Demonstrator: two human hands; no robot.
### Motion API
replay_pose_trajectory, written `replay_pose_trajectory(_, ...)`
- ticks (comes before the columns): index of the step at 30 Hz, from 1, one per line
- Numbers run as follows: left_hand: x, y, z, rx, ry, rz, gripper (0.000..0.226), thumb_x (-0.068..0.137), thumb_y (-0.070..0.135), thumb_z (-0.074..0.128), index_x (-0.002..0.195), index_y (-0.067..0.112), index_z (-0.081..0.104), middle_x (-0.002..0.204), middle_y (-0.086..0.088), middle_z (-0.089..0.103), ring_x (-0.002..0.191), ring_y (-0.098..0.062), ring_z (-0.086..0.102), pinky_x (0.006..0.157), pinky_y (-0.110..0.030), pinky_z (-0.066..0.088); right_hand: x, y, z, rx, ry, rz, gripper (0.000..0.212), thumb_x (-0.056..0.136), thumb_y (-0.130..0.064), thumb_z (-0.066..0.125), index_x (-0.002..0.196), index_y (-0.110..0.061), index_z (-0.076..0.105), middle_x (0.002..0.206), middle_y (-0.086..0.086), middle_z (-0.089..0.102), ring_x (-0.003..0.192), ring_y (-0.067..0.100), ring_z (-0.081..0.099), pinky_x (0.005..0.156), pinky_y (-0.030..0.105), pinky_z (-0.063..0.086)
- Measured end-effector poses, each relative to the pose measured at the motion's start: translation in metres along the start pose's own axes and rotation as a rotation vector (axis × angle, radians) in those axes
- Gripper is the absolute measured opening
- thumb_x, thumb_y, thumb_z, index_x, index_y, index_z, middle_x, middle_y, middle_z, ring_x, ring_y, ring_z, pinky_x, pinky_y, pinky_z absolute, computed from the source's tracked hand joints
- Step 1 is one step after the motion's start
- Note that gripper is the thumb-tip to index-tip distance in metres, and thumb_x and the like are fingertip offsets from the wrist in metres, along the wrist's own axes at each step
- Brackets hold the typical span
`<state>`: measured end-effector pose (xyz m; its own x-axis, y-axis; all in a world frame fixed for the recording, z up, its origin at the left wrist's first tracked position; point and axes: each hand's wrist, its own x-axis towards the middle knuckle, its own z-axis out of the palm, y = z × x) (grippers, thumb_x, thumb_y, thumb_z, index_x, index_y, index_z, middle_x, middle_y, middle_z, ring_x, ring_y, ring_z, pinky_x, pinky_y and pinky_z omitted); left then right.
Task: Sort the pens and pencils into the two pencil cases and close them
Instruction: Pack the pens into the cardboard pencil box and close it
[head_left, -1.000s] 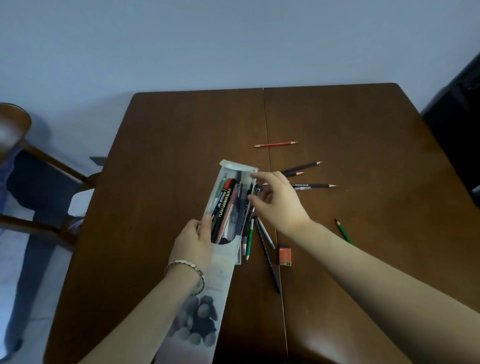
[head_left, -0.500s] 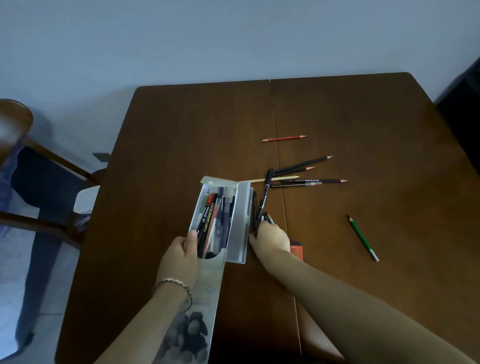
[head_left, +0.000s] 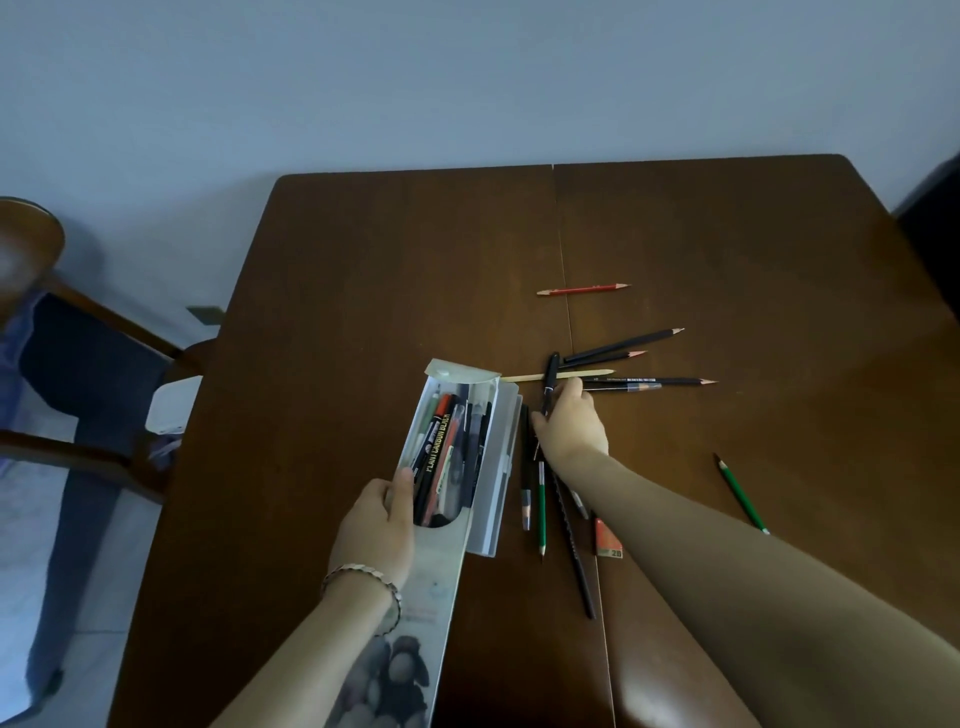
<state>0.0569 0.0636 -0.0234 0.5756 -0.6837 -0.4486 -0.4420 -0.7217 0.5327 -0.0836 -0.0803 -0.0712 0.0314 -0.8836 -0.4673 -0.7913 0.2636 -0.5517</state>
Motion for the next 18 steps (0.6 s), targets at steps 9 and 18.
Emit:
replay_pose_trajectory(9,0.004,0.015,-0.003,0.003,0.015,0.020,0.040,0.098,0.042,0.026,0.091,0.012,0.051,0.065,0.006,0.049,0.053,-0.006,0.045,0.043,-0.018,0.029,-0.010,-0.007,-0.029,0.551,0.042,-0.048,0.062,0.087,-0.009,0.057,0.138,-0.015,0.024,0.093,-0.004,0.056,0.074,0.011,0.057,0.058,0.021,0.047)
replay_pose_trajectory(18,-0.014,0.031,0.010,-0.011,-0.022,0.110,0.041,0.096,0.045,0.027,0.087,0.015,0.053,0.064,0.004,0.051,0.053,-0.011,0.046,0.046,-0.024,0.030,-0.091,-0.012,-0.043,0.718,-0.222,-0.416,0.100,0.078,0.003,0.069,0.134,-0.053,0.008,0.089,-0.005,0.063,0.067,0.009,0.068,0.063,0.028,0.060)
